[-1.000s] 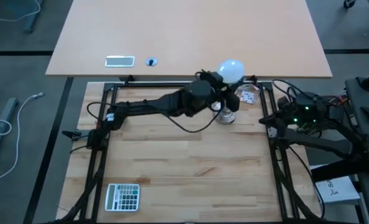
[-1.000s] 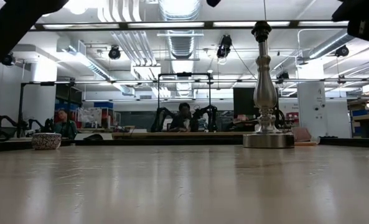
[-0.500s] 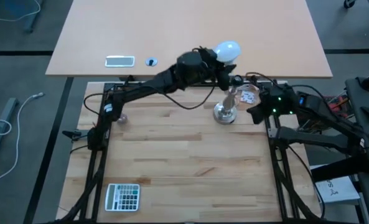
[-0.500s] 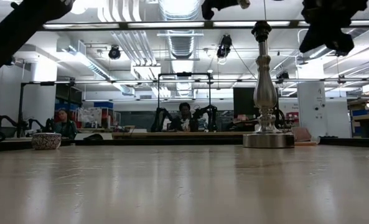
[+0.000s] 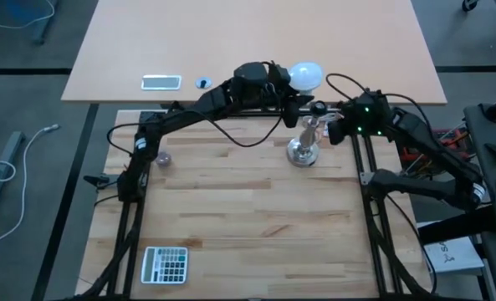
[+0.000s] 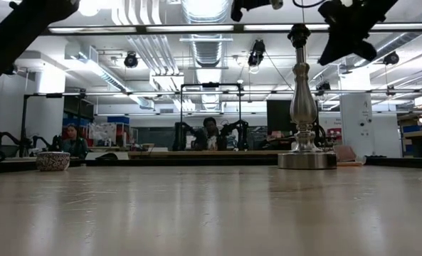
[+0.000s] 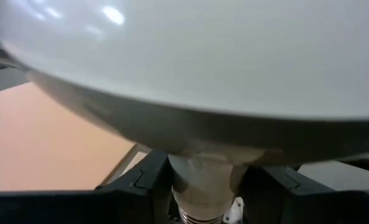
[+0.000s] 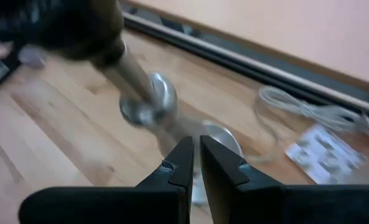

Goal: Screw lightbulb
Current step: Insert the light bulb into the lamp

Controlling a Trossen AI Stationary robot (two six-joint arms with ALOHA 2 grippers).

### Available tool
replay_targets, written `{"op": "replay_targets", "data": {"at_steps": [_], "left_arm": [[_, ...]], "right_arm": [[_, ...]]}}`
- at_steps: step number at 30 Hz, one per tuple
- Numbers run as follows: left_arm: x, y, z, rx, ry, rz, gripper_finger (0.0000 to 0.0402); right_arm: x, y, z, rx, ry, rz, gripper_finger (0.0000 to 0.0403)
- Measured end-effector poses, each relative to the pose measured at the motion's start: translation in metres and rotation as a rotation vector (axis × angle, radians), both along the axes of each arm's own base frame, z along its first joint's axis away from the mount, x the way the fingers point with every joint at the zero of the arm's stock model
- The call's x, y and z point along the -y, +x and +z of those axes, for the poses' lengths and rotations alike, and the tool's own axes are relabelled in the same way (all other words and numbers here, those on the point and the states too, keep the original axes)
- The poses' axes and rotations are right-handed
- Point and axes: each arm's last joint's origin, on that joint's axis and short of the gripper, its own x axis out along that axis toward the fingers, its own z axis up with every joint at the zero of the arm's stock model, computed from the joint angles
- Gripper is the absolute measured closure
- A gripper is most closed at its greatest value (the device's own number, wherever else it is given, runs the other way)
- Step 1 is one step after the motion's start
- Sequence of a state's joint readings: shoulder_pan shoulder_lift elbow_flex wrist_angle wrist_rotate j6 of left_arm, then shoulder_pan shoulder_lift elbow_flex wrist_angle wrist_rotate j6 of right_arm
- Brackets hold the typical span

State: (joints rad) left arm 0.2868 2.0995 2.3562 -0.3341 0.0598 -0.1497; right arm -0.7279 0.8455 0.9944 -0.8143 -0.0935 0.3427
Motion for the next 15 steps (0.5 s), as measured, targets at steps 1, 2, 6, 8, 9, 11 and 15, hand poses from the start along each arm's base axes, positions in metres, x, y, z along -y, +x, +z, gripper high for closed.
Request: {"op": "replay_targets", "data": {"at_steps": [1, 2, 6, 8, 9, 11, 15], "left_arm": [[-0.002, 0.000, 0.000, -0.001, 0.000, -0.005, 0.0263], [-0.003, -0.001, 0.000, -0.002, 0.000, -0.004, 0.0263], [-0.009, -0.003, -0.001, -0.010, -0.005, 0.010, 0.0263], [-0.010, -0.004, -0.002, -0.023, -0.008, 0.014, 0.0263], [-0.011, -0.004, -0.002, -0.025, -0.008, 0.016, 0.0263], [-0.013, -0.005, -0.002, -0.029, -0.003, 0.018, 0.0263], [-0.015, -0.005, -0.002, -0.029, 0.000, 0.022, 0.0263]], "right_arm": [[0.003, 0.000, -0.002, 0.023, -0.002, -0.003, 0.0380], [0.005, -0.001, -0.004, 0.040, -0.002, -0.008, 0.0380], [0.011, -0.009, -0.016, 0.064, -0.012, -0.048, 0.0380], [0.016, -0.010, -0.027, 0.095, -0.016, -0.054, 0.0380], [0.020, -0.009, -0.034, 0.125, -0.008, -0.048, 0.0380], [0.026, -0.007, -0.046, 0.202, 0.019, -0.034, 0.0380], [0.035, -0.005, -0.074, 0.273, 0.114, -0.062, 0.0380]]}}
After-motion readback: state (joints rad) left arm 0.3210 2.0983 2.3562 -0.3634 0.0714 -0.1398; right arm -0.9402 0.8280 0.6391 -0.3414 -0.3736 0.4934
